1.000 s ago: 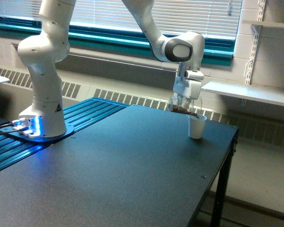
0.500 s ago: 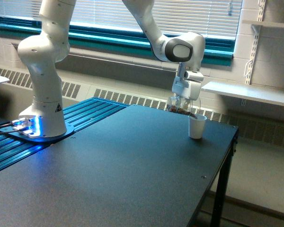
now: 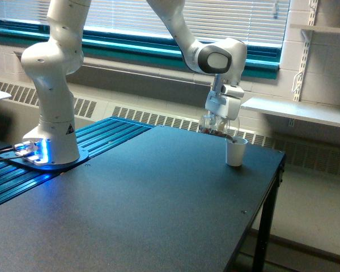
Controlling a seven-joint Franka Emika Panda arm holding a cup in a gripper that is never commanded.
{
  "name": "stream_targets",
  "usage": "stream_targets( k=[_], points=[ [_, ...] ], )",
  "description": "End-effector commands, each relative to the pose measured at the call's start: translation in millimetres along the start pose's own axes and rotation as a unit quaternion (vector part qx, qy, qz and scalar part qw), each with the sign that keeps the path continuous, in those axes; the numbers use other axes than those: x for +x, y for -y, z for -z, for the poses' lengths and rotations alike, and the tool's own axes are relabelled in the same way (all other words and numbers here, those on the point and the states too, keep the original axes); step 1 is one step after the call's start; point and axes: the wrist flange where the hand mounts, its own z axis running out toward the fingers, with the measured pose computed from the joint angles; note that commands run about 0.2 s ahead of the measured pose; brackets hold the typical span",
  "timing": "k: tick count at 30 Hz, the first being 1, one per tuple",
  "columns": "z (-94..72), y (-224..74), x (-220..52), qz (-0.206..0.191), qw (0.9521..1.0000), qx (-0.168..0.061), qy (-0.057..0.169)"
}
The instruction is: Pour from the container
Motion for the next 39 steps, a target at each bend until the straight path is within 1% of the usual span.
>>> stream_targets(
  k=[1,11,14,25,39],
  points=[
    [8.1,-0.4,6.2,0.010,0.9999,0.003,0.001],
    [7.4,-1.3,7.6,0.014,0.9999,0.000,0.007],
    [6.9,-1.1,5.7,0.015,0.9998,0.002,0.014],
    [3.9,-6.9,1.7,0.022,0.9994,-0.007,0.024],
    [10.0,-9.5,4.7,0.028,0.9991,-0.003,0.032]
  ],
)
